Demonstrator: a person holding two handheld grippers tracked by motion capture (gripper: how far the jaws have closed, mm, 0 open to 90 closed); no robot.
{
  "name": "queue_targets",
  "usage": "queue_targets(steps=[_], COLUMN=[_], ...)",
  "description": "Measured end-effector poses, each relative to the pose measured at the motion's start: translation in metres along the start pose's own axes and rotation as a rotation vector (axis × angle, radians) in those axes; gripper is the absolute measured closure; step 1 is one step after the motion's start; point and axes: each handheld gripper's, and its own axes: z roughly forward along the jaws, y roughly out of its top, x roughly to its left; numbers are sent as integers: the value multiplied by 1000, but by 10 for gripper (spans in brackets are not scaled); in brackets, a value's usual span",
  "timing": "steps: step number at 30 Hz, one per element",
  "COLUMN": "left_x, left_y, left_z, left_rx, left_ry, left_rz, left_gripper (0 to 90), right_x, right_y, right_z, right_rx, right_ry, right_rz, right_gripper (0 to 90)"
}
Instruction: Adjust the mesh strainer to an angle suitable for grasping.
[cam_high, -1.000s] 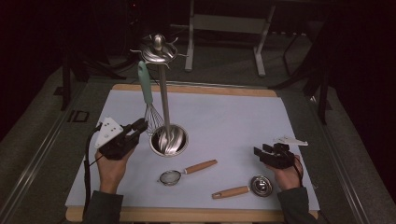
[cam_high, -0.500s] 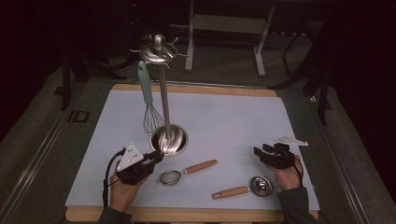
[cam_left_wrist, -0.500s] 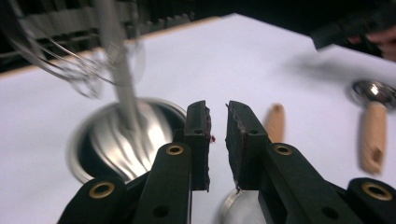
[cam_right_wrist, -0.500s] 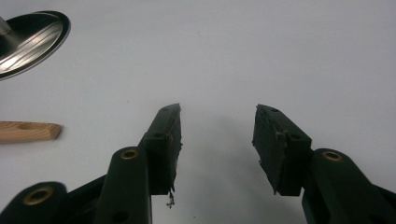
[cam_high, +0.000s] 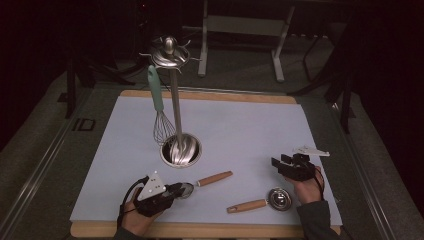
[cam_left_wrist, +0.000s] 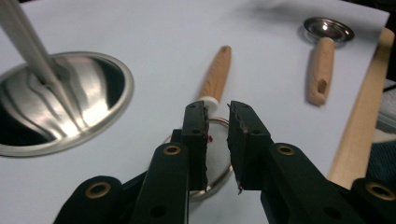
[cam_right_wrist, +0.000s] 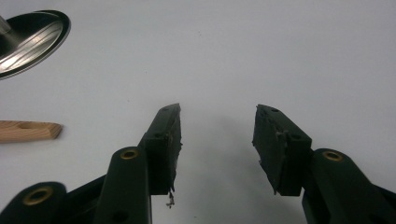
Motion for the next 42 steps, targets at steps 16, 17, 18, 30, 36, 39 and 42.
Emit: queue_targets(steps=[16,17,18,30,36,39,42], left_x=[-7,-7,-8,-7,-6,-6,-7], left_y=[-2,-2,-1,4,10,14,19], left_z=[18,18,20,28,36,43,51], left_rx=[85,85,87,85,68,61,50], left_ry=[-37,-37,-40,-58,-59,-58,-56], left_rz=[54,54,55,22,2,-1,-7], left_gripper=[817,827,827,863,864,864,865], right_x=[0,0,0,0,0,0,0], right_y=[-1,-1,-1,-1,-1,-1,-1], right_z=[1,1,1,2,2,2,2], right_rx=[4,4,4,6,5,6,4], right_ry=[0,0,0,1,1,1,1], right_rz=[2,2,0,-4,-3,-3,-4], right_gripper=[515,515,515,513,513,513,513])
